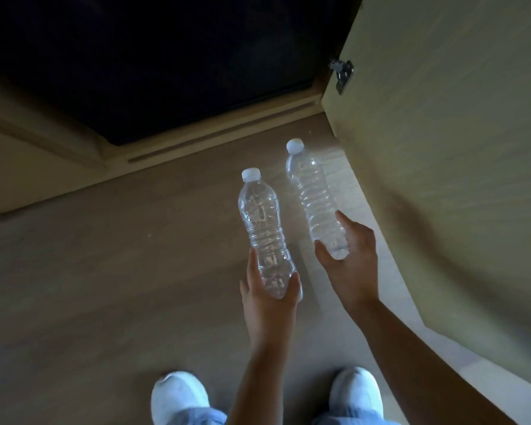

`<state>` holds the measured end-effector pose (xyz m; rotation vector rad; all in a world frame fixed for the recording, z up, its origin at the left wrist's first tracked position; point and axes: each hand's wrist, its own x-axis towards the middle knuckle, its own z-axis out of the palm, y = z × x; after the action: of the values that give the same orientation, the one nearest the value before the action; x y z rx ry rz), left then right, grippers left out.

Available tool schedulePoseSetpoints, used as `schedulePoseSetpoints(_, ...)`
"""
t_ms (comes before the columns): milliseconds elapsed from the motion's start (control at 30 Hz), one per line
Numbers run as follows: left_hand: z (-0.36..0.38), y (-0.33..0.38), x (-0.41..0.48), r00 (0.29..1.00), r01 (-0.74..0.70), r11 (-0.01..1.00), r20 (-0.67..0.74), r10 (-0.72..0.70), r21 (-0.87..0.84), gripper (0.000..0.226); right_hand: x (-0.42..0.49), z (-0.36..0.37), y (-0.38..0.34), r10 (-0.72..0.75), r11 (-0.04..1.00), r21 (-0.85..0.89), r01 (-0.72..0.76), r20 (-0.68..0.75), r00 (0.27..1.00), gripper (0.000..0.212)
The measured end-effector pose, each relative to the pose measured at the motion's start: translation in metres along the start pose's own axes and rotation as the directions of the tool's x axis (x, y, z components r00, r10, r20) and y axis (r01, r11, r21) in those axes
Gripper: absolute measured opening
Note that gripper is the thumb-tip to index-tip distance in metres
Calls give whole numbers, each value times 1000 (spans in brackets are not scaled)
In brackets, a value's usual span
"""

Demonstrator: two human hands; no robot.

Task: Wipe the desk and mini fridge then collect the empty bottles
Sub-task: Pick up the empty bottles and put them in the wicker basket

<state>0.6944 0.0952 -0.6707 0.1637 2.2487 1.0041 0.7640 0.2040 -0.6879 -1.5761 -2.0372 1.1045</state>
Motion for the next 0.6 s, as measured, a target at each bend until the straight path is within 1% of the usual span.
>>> schedulePoseSetpoints(100, -41, 26, -26, 998, 2, 1000, -56, -3, -22, 81, -27, -28, -45, 60, 994, 93, -59, -7, 998, 63)
schedulePoseSetpoints(200, -83, 51, -53, 993, 16, 997, -112, -24, -71, 89, -58, -55, -90, 98, 975, 199, -94, -8, 995, 62)
schedulePoseSetpoints(267, -110, 67, -72, 989, 25, 992, -140, -42, -123, 84, -74, -72, -121, 84, 966, 247, -81, -3, 996, 62)
schedulePoseSetpoints(333, -134, 88, -90, 987, -5, 987, -160, -21, -163, 73, -86, -89, -153, 61, 957, 283, -61, 8, 998, 64)
schedulePoseSetpoints(400, -153, 111, -109, 988, -27, 977, -157, -7, -209, 66, -95, -107, -185, 13, 951, 310, -14, 5, 1000, 60)
schedulePoseSetpoints(467, -172, 135, -127, 989, -24, 965, -146, -15, -263, 67, -101, -126, -215, -30, 947, 320, 27, 4, 1000, 59)
schedulePoseSetpoints(600, -206, 188, -160, 989, -20, 944, -147, -30, -329, 78, -106, -171, -271, -93, 945, 321, 71, 55, 994, 58)
